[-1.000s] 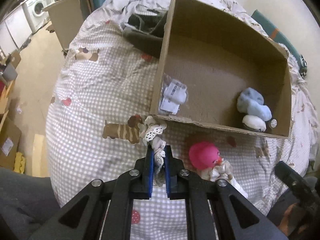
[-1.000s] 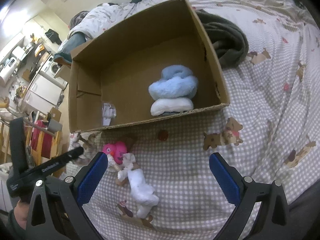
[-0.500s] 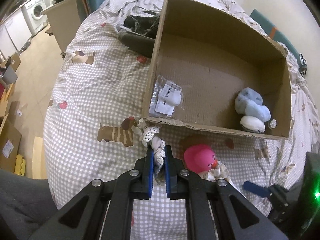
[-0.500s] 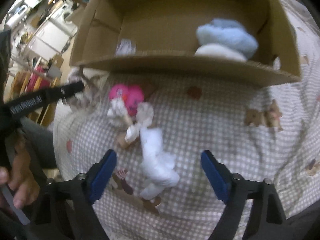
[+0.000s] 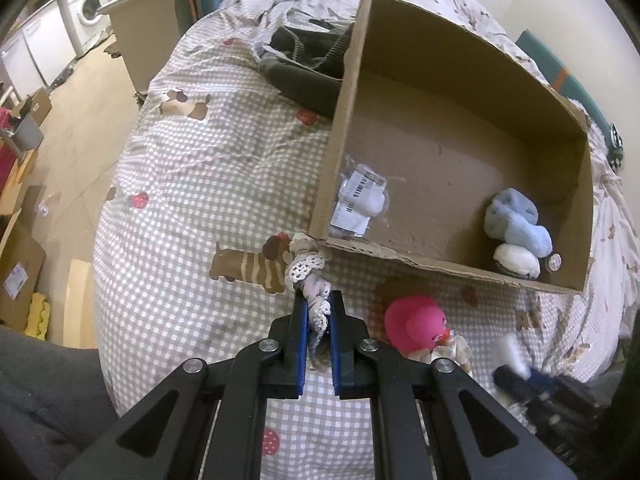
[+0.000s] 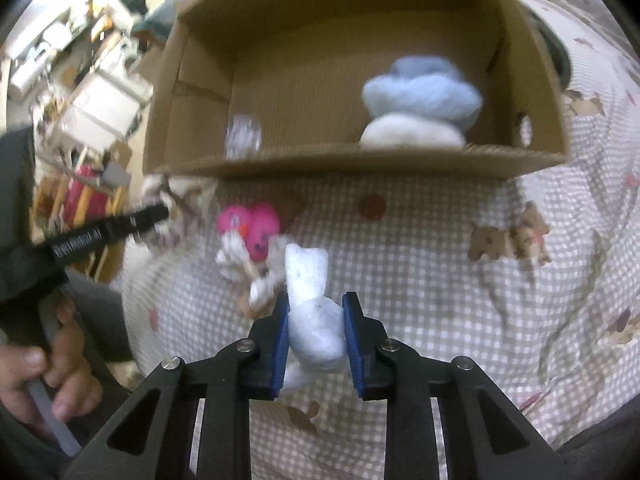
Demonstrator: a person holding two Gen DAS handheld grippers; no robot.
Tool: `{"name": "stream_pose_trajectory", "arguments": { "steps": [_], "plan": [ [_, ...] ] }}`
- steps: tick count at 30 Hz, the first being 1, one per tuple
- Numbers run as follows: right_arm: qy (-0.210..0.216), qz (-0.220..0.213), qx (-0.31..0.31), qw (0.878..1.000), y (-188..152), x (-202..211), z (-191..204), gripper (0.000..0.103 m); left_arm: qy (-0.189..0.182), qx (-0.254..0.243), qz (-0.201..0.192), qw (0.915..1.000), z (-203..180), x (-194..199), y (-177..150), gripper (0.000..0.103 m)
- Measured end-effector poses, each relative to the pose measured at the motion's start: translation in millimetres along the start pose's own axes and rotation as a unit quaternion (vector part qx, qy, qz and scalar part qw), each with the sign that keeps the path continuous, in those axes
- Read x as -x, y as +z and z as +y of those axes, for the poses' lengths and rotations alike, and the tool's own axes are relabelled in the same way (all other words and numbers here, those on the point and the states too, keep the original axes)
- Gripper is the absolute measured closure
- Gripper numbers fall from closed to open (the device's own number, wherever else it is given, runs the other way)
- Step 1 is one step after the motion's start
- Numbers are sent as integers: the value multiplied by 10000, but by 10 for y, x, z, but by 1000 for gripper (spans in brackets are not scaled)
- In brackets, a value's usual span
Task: Organize soft objects
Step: 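Carry the scrunchie and white sock into the box with both grippers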
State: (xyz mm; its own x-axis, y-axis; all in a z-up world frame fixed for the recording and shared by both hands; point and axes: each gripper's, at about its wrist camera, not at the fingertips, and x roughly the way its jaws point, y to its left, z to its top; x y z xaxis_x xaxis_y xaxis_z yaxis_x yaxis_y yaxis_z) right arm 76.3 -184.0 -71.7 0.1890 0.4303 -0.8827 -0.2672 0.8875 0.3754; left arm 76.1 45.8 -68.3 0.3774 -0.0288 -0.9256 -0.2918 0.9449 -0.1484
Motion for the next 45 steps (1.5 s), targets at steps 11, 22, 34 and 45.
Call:
{"name": "stream_pose_trajectory", "arguments": {
  "steps": [11,22,34,45],
  "plan": [
    [92,-310,-220,9992,85,105,-45,76,-3,-63,-255,9997,14,197,-76,94],
    [635,-1342,-117,9888,106,703,-119,76,-258,-464,-1465,9878,-181,866,-9,94],
    [531,-1719,-86,9836,447,940,-67,76,-419,-932,-1168,9879,-468,730,339,94],
    [352,-2144,-29,9761,986,790,-168,76,-642,-1523,-1134,9797,-833,528,783,94]
  ]
}}
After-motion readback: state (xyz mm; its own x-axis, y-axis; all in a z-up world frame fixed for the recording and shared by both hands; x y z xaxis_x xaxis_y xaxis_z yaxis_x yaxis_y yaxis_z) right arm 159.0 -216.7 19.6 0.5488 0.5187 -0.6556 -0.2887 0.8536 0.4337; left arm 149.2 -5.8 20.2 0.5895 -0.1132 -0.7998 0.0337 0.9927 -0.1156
